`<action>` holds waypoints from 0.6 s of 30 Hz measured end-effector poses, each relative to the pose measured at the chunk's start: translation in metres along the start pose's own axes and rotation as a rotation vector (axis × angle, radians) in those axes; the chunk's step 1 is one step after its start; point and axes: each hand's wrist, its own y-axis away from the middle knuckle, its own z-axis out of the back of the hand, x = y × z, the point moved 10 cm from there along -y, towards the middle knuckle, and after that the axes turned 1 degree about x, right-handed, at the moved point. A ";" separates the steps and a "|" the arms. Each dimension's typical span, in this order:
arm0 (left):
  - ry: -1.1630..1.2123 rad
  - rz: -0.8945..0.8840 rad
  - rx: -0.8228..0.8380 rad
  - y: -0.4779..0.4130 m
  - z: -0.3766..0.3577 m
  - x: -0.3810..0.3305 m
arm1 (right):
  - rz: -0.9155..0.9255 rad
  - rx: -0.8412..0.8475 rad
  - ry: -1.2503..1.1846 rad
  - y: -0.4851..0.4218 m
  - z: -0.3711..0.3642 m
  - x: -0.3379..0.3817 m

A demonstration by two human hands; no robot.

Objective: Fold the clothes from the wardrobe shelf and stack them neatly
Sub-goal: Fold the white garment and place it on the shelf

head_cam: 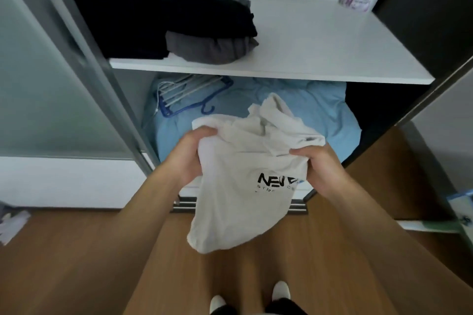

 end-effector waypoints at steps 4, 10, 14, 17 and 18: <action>0.090 -0.102 -0.008 0.015 0.005 -0.017 | 0.129 0.038 0.385 0.021 -0.007 -0.007; -0.340 -0.225 -0.034 0.021 -0.048 -0.028 | -0.198 0.433 1.198 0.044 0.019 -0.081; -0.668 -0.307 0.151 0.024 -0.112 -0.019 | 0.118 0.065 0.786 0.033 0.035 -0.030; -0.644 -0.287 0.253 0.027 -0.135 -0.007 | 0.178 0.248 0.472 0.028 0.016 -0.012; -0.606 -0.282 0.264 0.028 -0.137 -0.006 | 0.149 0.295 0.488 0.027 0.011 -0.013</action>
